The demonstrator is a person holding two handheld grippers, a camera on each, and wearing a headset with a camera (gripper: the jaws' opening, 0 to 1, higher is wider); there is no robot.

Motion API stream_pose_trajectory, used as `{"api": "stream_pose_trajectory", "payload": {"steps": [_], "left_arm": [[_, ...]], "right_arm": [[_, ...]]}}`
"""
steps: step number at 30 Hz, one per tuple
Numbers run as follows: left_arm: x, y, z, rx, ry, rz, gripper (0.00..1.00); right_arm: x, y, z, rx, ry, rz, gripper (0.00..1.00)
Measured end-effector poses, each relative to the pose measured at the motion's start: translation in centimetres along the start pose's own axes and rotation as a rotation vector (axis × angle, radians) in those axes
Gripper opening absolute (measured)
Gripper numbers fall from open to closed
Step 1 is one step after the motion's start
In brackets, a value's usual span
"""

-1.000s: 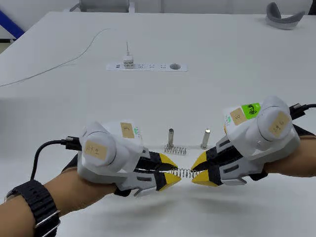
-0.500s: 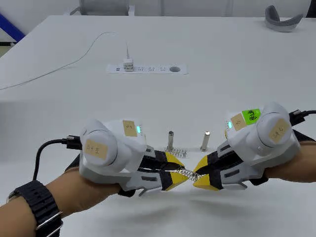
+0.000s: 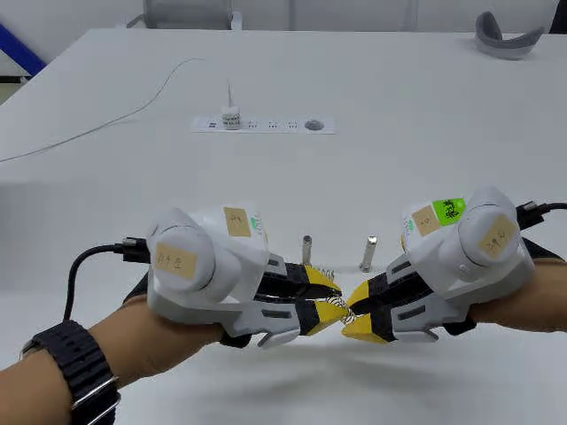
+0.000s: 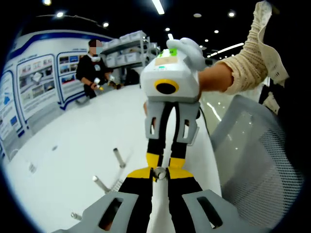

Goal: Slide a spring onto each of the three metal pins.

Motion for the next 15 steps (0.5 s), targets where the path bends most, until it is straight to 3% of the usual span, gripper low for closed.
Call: {"api": "stream_pose_trajectory", "payload": {"steps": [15], "left_arm": [[-0.65, 0.61, 0.0, 0.008, -0.012, 0.014, 0.1]], "right_arm": [[-0.35, 0.49, -0.1, 0.012, 0.025, 0.036, 0.12]]}}
Point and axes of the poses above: the centre of the closed fingertips' face, and the gripper's own axes: y roughly forward along the fingers, z roughly to its right, x roughly out of its underside, the point moved 3 cm from there along -y, roughly backward along the fingers, and after that the axes turned 10 degrees about z, right-handed, at the moved point
